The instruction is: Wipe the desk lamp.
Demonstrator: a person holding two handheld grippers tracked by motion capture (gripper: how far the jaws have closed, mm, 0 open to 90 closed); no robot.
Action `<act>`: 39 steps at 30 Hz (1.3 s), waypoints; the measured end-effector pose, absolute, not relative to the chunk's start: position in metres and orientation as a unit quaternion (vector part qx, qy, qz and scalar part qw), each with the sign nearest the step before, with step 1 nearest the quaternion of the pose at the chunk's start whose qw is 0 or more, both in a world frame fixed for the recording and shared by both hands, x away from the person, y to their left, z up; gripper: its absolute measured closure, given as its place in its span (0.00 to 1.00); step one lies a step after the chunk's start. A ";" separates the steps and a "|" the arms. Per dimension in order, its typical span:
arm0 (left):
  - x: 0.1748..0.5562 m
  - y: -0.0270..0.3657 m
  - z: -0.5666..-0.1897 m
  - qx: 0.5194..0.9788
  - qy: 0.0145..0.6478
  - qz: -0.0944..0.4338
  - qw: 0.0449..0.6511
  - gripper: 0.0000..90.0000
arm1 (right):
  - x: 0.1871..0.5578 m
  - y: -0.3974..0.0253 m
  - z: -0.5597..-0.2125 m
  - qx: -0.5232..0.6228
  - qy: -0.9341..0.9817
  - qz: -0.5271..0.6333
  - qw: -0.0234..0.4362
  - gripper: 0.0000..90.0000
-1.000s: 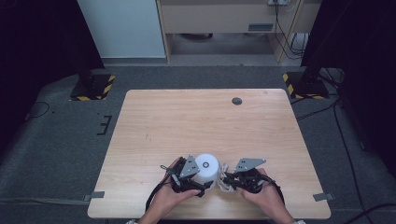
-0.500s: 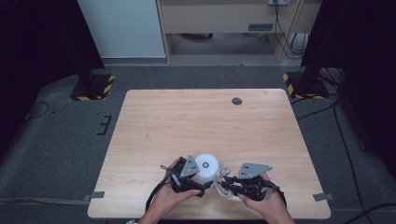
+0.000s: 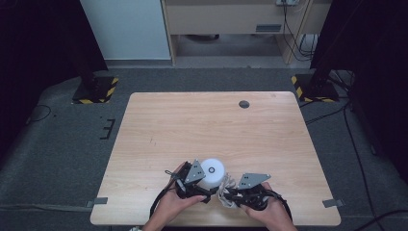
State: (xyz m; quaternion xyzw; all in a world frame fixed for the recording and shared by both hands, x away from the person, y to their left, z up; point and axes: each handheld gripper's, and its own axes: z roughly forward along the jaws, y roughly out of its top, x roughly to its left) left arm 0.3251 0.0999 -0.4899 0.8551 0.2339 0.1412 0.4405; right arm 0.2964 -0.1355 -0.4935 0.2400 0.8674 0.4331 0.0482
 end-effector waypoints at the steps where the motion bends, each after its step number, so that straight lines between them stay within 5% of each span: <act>1: 0.325 0.100 -0.490 0.855 0.234 0.141 0.441 0.08 | 0.296 -0.136 -0.491 0.237 0.867 0.436 0.049 0.89; 9: 0.325 0.100 -0.490 0.855 0.234 0.140 0.441 0.08 | 0.291 -0.140 -0.466 0.233 0.849 0.470 0.064 0.89; 25: 0.325 0.106 -0.487 0.848 0.232 0.141 0.456 0.08 | 0.291 -0.137 -0.476 0.233 0.853 0.462 0.062 0.89; 39: 0.321 0.125 -0.440 0.812 0.229 0.156 0.514 0.16 | 0.293 -0.143 -0.476 0.234 0.852 0.465 0.062 0.89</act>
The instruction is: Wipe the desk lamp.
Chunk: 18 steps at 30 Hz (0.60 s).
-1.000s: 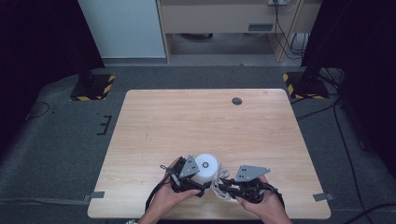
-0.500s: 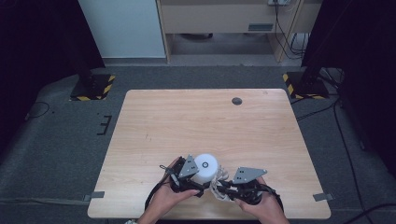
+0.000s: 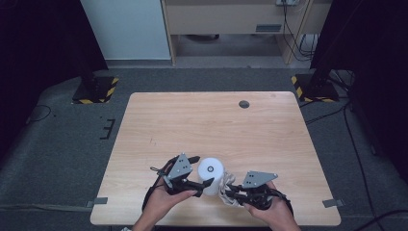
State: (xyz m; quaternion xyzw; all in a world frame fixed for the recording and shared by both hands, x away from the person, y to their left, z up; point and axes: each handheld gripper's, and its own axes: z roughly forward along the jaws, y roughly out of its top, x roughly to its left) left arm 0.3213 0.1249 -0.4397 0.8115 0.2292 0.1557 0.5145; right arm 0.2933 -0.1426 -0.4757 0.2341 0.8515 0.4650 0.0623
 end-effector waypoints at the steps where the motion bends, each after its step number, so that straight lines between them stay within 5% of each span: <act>1: 0.324 0.124 -0.436 0.813 0.230 0.156 0.511 0.17 | 0.293 -0.143 -0.476 0.234 0.852 0.465 0.062 0.89; 18: 0.348 0.110 -0.442 0.826 0.250 0.088 0.498 0.23 | 0.295 -0.133 -0.486 0.227 0.855 0.464 0.049 0.89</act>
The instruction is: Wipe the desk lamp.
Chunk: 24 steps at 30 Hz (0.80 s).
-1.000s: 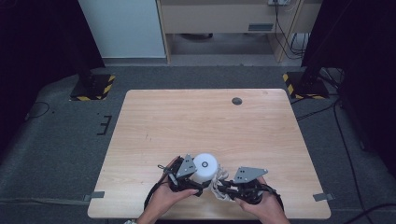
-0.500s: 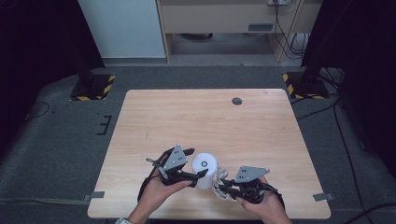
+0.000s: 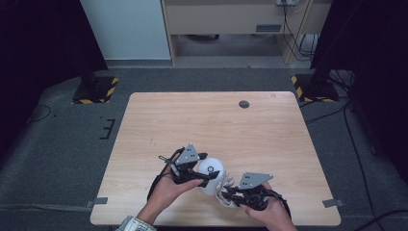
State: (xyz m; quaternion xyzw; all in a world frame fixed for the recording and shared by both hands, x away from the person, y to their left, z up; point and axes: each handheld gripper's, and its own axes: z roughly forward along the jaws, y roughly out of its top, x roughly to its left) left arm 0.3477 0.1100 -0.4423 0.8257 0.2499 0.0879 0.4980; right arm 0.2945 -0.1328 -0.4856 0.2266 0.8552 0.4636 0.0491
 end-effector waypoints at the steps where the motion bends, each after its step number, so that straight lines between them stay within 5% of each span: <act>1: 0.348 0.110 -0.443 0.825 0.252 0.084 0.499 0.23 | 0.295 -0.131 -0.487 0.226 0.856 0.463 0.048 0.89; 17: 0.351 0.110 -0.444 0.821 0.257 0.078 0.504 0.24 | 0.290 -0.119 -0.467 0.204 0.852 0.480 0.044 0.89; 24: 0.351 0.111 -0.444 0.822 0.255 0.076 0.502 0.24 | 0.293 -0.102 -0.487 0.199 0.861 0.467 0.024 0.89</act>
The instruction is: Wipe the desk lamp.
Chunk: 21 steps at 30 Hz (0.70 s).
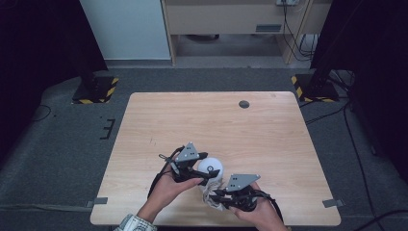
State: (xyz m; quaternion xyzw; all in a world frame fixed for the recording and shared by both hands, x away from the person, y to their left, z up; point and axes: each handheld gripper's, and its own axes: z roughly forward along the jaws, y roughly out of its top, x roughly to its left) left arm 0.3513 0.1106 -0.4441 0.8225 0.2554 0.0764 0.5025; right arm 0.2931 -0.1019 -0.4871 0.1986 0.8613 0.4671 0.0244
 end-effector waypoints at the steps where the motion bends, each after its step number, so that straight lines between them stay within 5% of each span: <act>1: 0.351 0.111 -0.444 0.823 0.255 0.076 0.502 0.24 | 0.294 -0.100 -0.491 0.199 0.863 0.463 0.021 0.89; 15: 0.353 0.111 -0.443 0.826 0.254 0.071 0.498 0.24 | 0.293 -0.094 -0.465 0.183 0.850 0.494 0.031 0.89; 21: 0.353 0.111 -0.442 0.828 0.252 0.069 0.496 0.24 | 0.297 -0.085 -0.484 0.183 0.865 0.466 0.021 0.89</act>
